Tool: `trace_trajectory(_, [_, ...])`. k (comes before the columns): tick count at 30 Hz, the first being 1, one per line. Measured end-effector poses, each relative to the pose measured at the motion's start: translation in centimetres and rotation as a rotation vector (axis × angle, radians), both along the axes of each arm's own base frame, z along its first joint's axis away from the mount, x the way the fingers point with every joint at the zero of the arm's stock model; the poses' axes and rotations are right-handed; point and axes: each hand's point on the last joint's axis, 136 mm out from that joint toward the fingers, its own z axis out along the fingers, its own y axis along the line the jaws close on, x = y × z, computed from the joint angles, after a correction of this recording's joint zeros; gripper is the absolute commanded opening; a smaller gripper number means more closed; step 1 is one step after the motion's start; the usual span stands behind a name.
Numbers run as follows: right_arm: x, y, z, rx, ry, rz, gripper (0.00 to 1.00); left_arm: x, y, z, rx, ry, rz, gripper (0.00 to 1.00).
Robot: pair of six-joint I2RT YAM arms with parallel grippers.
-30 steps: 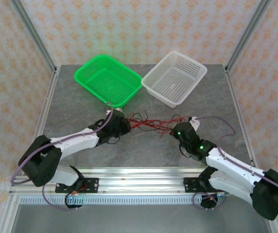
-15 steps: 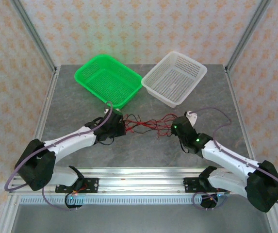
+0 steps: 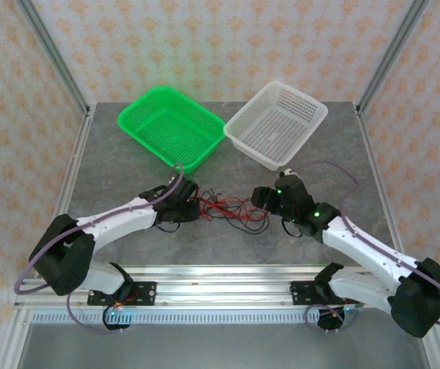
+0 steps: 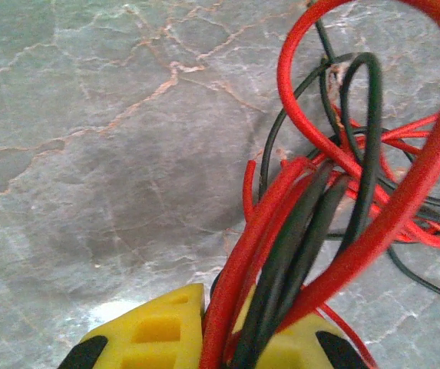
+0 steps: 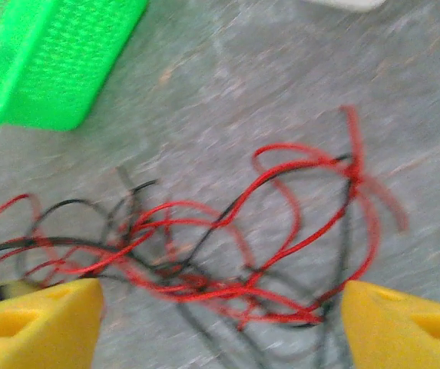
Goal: Untangle the cables
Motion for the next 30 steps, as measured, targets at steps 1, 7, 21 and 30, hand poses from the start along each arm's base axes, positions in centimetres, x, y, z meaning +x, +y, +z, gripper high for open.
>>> trace_trajectory(1, [-0.3,0.4,0.3,0.033,0.011,0.009,0.84,0.0,-0.2,0.2,-0.009,0.001,-0.004,0.0])
trace_trajectory(7, [-2.2,4.7,2.2,0.245,0.054,0.081,0.83,0.3,-1.4,2.2,-0.068,-0.02,-0.029,0.0])
trace_trajectory(21, [-1.8,10.4,-0.4,0.645,0.311,-0.133,0.89,0.7,-2.3,5.6,-0.156,-0.08,-0.017,0.0])
trace_trajectory(30, [-0.6,11.3,-3.4,0.792,0.425,-0.291,0.91,1.4,-2.8,9.0,-0.255,-0.168,0.016,0.0])
